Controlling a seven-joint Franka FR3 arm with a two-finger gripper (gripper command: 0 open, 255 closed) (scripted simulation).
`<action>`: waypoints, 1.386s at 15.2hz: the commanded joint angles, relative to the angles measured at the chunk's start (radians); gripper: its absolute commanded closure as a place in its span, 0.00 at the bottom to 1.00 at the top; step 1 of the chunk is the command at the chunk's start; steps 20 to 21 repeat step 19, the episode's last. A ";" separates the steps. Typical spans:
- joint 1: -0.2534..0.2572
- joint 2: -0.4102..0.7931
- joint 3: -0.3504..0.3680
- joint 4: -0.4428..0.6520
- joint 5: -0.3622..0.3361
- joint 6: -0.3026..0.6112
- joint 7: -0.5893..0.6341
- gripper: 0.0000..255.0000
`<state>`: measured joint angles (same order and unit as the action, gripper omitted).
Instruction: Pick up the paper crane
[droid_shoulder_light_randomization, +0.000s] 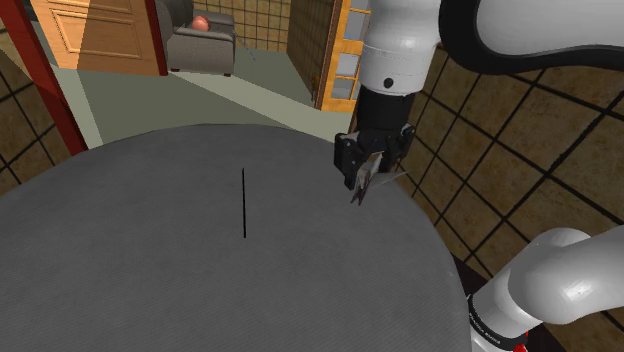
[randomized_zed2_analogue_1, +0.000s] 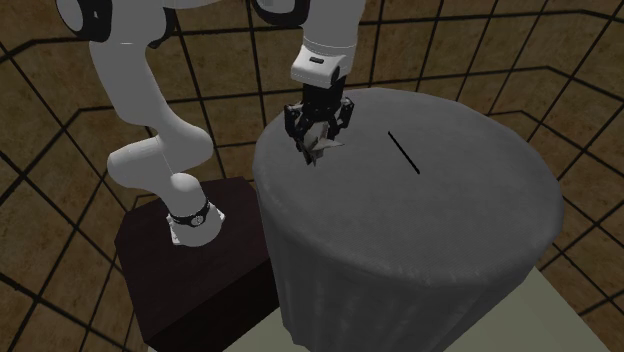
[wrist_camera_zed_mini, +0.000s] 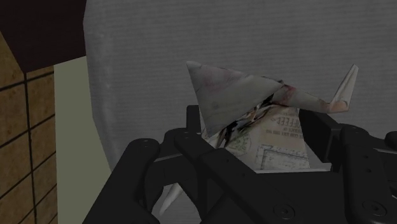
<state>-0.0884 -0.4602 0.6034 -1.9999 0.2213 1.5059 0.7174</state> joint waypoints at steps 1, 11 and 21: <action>-0.001 0.001 -0.001 -0.003 -0.001 -0.002 0.000 1.00; -0.014 0.039 -0.006 0.149 -0.021 -0.118 0.015 1.00; -0.023 0.075 -0.003 0.263 -0.037 -0.199 0.029 1.00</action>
